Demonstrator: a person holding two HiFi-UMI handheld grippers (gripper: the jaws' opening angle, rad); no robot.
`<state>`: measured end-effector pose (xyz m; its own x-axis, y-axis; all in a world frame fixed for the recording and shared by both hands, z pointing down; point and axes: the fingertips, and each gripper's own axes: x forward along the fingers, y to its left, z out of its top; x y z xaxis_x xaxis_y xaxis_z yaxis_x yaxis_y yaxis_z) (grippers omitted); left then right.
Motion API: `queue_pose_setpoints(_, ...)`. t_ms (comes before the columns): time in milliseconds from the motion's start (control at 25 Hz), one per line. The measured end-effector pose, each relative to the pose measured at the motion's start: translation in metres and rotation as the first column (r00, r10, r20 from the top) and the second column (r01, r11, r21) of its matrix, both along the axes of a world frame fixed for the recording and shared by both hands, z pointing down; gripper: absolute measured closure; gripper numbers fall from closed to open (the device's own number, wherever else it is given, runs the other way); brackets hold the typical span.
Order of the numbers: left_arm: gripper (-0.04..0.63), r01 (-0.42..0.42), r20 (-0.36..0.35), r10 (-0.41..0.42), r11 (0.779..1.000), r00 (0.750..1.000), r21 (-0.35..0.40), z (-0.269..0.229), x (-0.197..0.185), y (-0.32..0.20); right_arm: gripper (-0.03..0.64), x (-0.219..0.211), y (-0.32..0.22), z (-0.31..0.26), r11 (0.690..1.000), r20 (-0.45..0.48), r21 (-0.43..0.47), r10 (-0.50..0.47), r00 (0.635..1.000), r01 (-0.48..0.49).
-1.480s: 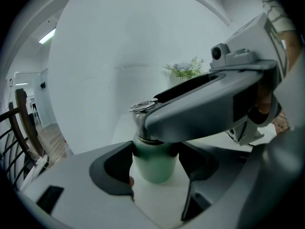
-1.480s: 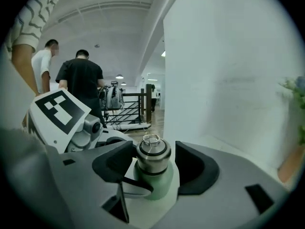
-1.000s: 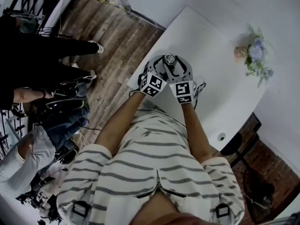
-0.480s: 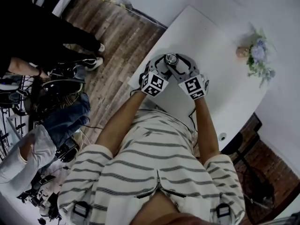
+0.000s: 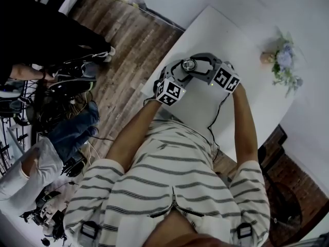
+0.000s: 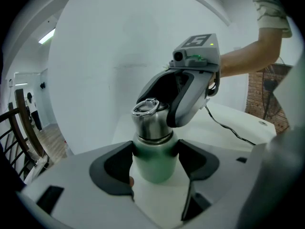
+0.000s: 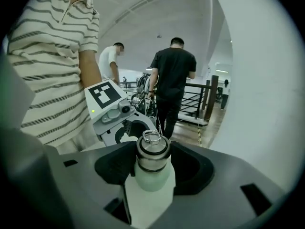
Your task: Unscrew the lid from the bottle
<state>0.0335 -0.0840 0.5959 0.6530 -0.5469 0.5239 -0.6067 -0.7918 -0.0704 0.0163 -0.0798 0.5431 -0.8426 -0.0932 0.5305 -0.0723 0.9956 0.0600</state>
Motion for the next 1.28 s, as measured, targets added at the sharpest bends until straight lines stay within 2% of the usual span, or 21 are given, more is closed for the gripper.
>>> queue_pose_setpoints(200, 0.296, -0.001, -0.001, 0.001, 1.000, 1.000, 0.001, 0.001, 0.000, 0.001, 0.377, 0.000, 0.002, 0.001, 0.997, -0.026, -0.024, -0.074, 0.997, 0.074)
queue_pose_setpoints(480, 0.296, -0.002, -0.001, 0.002, 1.000, 1.000, -0.002, 0.001, 0.000, -0.001, 0.376, -0.001, -0.001, 0.001, 0.998, -0.030, -0.024, -0.061, 0.998, 0.061)
queue_pose_setpoints(640, 0.296, 0.001, -0.002, -0.001, 1.000, 1.000, -0.003, 0.002, 0.000, -0.001, 0.353, -0.002, -0.001, -0.001, 0.997, 0.005, -0.069, 0.025, 1.000, -0.025)
queue_pose_setpoints(720, 0.296, 0.001, -0.003, -0.001, 1.000, 1.000, -0.005, 0.002, 0.000, 0.000, 0.298, -0.004, 0.001, -0.004, 0.990, 0.051, -0.093, 0.108, 0.993, -0.103)
queue_pose_setpoints(800, 0.296, -0.001, -0.003, 0.001, 1.000, 1.000, -0.004, 0.001, -0.001, 0.000, 0.287, -0.005, 0.001, -0.006, 0.974, 0.090, -0.098, 0.215, 0.973, -0.206)
queue_pose_setpoints(880, 0.296, 0.000, -0.002, 0.000, 1.000, 1.000, -0.001, 0.000, -0.001, 0.000, 0.287, -0.005, -0.001, -0.006, 0.943, 0.107, -0.080, 0.331, 0.937, -0.324)
queue_pose_setpoints(960, 0.296, 0.000, -0.003, 0.000, 1.000, 1.000, -0.001, -0.001, -0.001, 0.000, 0.287, -0.002, -0.001, -0.005, 0.895, 0.118, -0.076, 0.446, 0.887, -0.440)
queue_pose_setpoints(1120, 0.296, 0.001, -0.002, -0.001, 1.000, 1.000, -0.003, 0.001, 0.000, -0.002, 0.298, 0.001, -0.001, -0.002, 0.768, 0.148, -0.147, 0.641, 0.754, -0.624)
queue_pose_setpoints(1200, 0.296, 0.000, -0.003, 0.000, 1.000, 1.000, -0.002, 0.001, 0.000, -0.002, 0.318, 0.005, -0.003, -0.001, 0.696, 0.155, -0.150, 0.718, 0.678, -0.703)
queue_pose_setpoints(1280, 0.296, 0.001, -0.003, -0.001, 1.000, 1.000, -0.001, 0.001, 0.000, -0.001, 0.319, 0.006, -0.005, -0.001, 0.645, 0.158, -0.128, 0.763, 0.626, -0.754)
